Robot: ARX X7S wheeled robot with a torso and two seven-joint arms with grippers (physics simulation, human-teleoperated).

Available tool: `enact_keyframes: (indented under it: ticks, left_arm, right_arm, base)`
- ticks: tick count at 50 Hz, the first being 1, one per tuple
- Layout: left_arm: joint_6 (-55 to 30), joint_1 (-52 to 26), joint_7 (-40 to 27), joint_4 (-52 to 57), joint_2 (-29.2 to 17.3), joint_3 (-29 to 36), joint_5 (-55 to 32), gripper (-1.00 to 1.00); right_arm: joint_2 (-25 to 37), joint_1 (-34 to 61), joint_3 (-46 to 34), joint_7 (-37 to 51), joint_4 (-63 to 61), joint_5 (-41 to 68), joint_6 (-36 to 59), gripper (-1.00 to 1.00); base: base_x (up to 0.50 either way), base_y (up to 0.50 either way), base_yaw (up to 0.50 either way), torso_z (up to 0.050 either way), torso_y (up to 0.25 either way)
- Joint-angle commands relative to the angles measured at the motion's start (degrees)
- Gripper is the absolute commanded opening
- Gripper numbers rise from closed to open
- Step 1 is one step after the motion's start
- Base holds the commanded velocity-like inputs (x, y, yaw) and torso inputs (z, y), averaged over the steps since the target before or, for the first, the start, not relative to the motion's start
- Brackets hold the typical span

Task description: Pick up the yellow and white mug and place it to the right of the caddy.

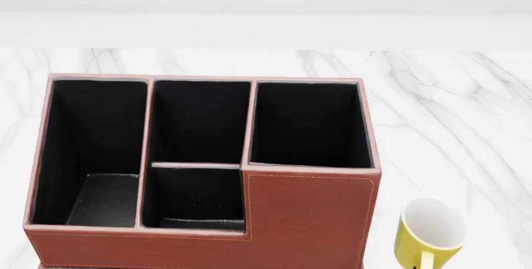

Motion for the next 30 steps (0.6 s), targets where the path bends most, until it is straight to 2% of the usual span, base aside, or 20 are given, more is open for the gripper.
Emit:
enact_keyframes:
  ticks: [1, 30]
  left_arm:
    - [0.0, 0.0, 0.2, 0.0, 0.0, -0.4, -0.4, 1.00]
    - [0.0, 0.0, 0.7, 0.0, 0.0, -1.4, -1.3, 1.00]
  right_arm:
    - [-1.0, 0.1, 0.9, -1.2, 1.9, -1.3, 0.4, -1.00]
    - [-2.4, 0.0, 1.4, -2.5, 4.5, -1.1, 1.1, -1.00]
  base:
    - [0.00, 0.00, 0.00, 0.000, 0.000]
    - [0.00, 0.00, 0.00, 0.000, 0.000]
